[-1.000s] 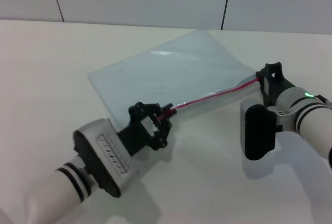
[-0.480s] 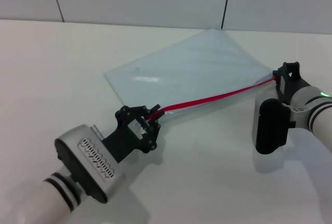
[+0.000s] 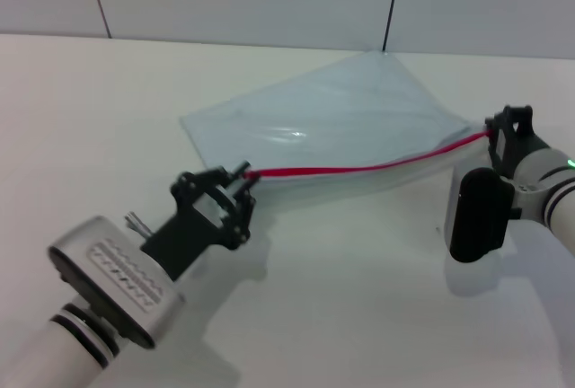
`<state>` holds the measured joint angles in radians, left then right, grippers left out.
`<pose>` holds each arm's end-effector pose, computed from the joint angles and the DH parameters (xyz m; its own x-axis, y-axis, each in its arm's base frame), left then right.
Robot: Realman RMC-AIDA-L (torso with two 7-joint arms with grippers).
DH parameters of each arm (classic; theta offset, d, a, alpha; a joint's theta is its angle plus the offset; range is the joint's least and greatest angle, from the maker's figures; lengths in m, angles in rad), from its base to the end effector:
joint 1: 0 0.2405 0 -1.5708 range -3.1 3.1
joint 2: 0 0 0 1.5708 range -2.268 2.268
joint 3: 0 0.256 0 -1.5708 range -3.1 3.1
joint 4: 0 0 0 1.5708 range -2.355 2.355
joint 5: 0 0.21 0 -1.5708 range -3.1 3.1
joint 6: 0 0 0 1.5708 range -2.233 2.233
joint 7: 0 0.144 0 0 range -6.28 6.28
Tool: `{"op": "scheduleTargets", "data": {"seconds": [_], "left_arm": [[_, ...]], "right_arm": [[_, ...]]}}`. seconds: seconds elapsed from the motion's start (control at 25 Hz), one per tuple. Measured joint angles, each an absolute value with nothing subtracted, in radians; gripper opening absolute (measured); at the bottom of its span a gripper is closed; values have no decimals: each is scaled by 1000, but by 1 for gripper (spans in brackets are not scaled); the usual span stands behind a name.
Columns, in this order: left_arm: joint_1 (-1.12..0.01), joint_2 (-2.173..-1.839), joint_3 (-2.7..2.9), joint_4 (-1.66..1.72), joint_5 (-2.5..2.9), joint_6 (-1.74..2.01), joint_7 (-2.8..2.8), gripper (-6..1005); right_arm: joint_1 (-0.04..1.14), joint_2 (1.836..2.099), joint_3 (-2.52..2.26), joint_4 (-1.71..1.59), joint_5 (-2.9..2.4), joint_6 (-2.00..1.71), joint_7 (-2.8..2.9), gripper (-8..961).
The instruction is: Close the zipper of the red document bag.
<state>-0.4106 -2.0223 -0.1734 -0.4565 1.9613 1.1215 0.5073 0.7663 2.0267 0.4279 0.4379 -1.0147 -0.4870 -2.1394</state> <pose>-0.2801 0.2817 -0.0956 0.9389 -0.1953 0.2836 0.1613 -0.4780 -0.8634 0.2805 0.4061 -0.0825 0.7042 0.0606 0.7074 0.6435 -0.4754 -0.5999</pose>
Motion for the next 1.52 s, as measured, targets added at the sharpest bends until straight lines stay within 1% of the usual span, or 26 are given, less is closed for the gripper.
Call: {"op": "scheduleTargets", "data": {"seconds": [0.08, 0.36, 0.68, 0.8, 0.88, 1.24, 1.52], "left_arm": [[-409, -2022, -173, -450, 1939, 1148, 480, 248], [-397, -2020, -173, -384, 1871, 1295, 323, 258], [-414, -2023, -197, -256, 1820, 1462, 86, 489], [-427, -2021, -220, -240, 1769, 1470, 52, 520], [-434, -2019, -228, -235, 1732, 1472, 42, 540], [-445, -2017, -235, -194, 1584, 1517, -71, 540], [-446, -2016, -242, -176, 1562, 1520, -124, 540]], "right_arm": [[763, 2027, 424, 438, -1074, -523, -2075, 16], [720, 2029, 416, 426, -1303, -691, -1765, 220], [659, 2035, 408, 399, -1560, -970, -1232, 449], [652, 2035, 369, 368, -1600, -1091, -948, 534], [652, 2035, 349, 358, -1602, -1121, -871, 534], [645, 2037, 217, 304, -1605, -1334, -359, 534], [632, 2037, 147, 282, -1606, -1394, -254, 534]]}}
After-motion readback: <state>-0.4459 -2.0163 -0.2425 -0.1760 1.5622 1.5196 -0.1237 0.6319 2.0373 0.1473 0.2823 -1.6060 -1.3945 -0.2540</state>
